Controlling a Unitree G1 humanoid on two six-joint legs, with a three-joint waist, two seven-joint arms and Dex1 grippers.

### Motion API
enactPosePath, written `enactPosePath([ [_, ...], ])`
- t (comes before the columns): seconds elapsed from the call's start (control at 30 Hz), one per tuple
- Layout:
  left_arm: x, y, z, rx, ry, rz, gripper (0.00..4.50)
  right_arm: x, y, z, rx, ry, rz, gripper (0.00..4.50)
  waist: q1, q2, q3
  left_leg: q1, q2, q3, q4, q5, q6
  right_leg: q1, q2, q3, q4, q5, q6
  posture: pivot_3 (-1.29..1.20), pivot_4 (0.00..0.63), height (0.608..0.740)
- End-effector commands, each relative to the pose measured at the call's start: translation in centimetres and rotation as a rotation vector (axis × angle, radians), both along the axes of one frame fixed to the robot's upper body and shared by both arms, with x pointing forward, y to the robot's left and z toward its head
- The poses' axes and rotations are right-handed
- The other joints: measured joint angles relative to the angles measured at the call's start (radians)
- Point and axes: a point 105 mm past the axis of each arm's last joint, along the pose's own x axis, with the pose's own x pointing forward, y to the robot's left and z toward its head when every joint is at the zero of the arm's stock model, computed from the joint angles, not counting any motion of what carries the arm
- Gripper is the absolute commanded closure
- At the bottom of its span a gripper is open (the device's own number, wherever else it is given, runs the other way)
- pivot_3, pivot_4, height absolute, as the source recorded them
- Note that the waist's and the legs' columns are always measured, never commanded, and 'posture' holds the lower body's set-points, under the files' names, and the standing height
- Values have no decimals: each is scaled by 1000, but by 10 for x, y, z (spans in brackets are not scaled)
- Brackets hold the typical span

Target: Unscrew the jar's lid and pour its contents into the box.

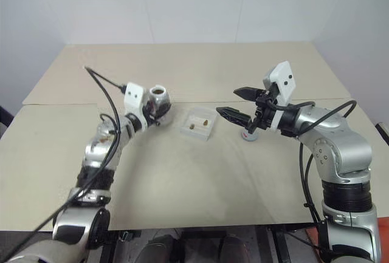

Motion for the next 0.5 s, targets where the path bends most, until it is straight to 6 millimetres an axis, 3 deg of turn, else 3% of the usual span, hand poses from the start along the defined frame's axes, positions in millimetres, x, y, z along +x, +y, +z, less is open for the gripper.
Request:
enactPosePath([
  [0.03,-1,-3,26,-31,-140,-1,2574,-7,1,12,23,-46,16,47,8,0,0,0,0,0,0,0,0,0,0,0,0,0,0,0,150,740],
  [0.17,0,-3,13,15,-138,8,2574,-8,2,9,18,-36,16,47,13,0,0,0,0,0,0,0,0,0,0,0,0,0,0,0,150,740],
  [0.43,1,2,0,-6,-69,15,25,-9,2,7,16,-25,16,0,12,0,0,0,0,0,0,0,0,0,0,0,0,0,0,0,150,740],
  [0.5,0,1,-1,-3,-68,10,25,-9,2,7,16,-26,16,0,12,0,0,0,0,0,0,0,0,0,0,0,0,0,0,0,150,740],
])
